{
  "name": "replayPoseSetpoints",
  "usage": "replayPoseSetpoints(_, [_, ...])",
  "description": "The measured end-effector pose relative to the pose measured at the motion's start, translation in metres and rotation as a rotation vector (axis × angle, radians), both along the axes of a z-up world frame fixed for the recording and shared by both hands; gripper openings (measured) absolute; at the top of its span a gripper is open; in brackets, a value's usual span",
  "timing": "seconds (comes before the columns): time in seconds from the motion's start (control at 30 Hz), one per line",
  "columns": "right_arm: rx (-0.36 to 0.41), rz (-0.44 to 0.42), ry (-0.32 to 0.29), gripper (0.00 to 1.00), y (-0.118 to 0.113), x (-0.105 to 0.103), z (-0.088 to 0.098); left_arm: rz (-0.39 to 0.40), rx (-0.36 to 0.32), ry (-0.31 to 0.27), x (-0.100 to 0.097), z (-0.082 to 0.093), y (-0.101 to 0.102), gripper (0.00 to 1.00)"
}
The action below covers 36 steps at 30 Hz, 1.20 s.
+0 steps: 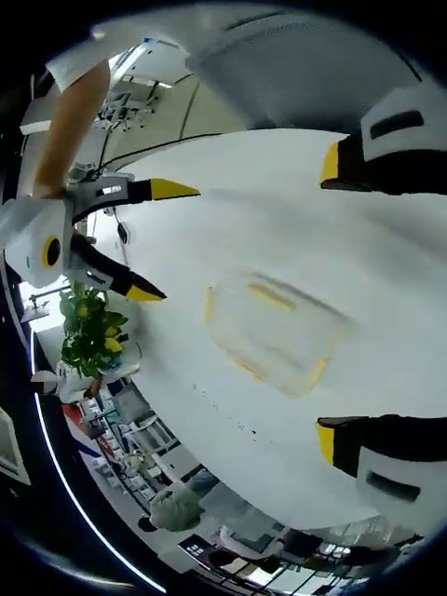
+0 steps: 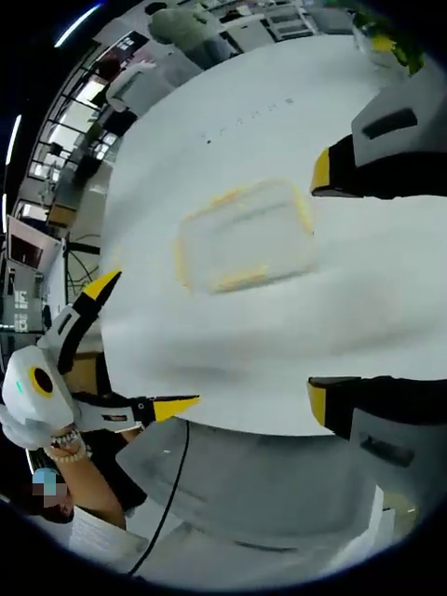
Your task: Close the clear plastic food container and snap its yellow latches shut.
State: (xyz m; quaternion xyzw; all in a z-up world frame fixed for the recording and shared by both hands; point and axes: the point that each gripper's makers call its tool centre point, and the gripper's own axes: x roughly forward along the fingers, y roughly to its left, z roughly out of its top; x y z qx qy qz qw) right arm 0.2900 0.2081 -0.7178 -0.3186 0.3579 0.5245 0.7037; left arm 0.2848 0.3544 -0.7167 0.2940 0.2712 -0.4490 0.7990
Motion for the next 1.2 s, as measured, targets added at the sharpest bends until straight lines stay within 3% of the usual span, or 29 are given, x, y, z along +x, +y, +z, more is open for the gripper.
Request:
replayPoseSetpoints(0.1, [0.026, -0.03, -0.005, 0.76, 0.002, -0.011, 0.003, 0.029, -0.023, -0.04, -0.015, 0.007, 0.01, 0.99])
replayPoseSetpoints(0.27, [0.057, -0.075, -0.02, 0.76, 0.007, -0.031, 0.007, 0.075, -0.115, -0.036, -0.043, 0.017, 0.02, 0.99])
replayPoseSetpoints(0.43, [0.154, -0.144, -0.074, 0.82, 0.02, -0.045, 0.017, 0.17, -0.145, -0.068, -0.052, 0.008, 0.049, 0.99])
replayPoseSetpoints(0.53, [0.22, -0.159, -0.114, 0.87, 0.028, -0.06, 0.019, 0.217, -0.252, -0.069, -0.064, 0.01, 0.057, 0.99])
replayPoseSetpoints(0.67, [0.283, -0.217, -0.186, 0.99, 0.032, -0.068, 0.022, 0.215, -0.416, -0.15, -0.073, 0.03, 0.06, 0.99])
replayPoseSetpoints(0.8, [0.377, -0.287, -0.243, 1.0, 0.035, -0.075, 0.027, 0.258, -0.52, -0.186, -0.078, 0.044, 0.068, 0.99])
replayPoseSetpoints(0.9, [0.504, -0.355, -0.248, 1.0, 0.043, -0.084, 0.032, 0.297, -0.537, -0.188, -0.079, 0.045, 0.076, 0.99])
replayPoseSetpoints(1.0, [0.592, -0.45, -0.292, 1.0, 0.042, -0.081, 0.039, 0.337, -0.549, -0.19, -0.079, 0.042, 0.082, 0.99])
replayPoseSetpoints(1.1, [0.713, -0.547, -0.342, 1.0, 0.041, -0.081, 0.049, 0.361, -0.624, -0.151, -0.084, 0.04, 0.076, 0.99])
replayPoseSetpoints(1.2, [0.72, -0.691, -0.4, 1.0, 0.031, -0.077, 0.045, 0.398, -0.639, -0.102, -0.085, 0.027, 0.075, 0.99])
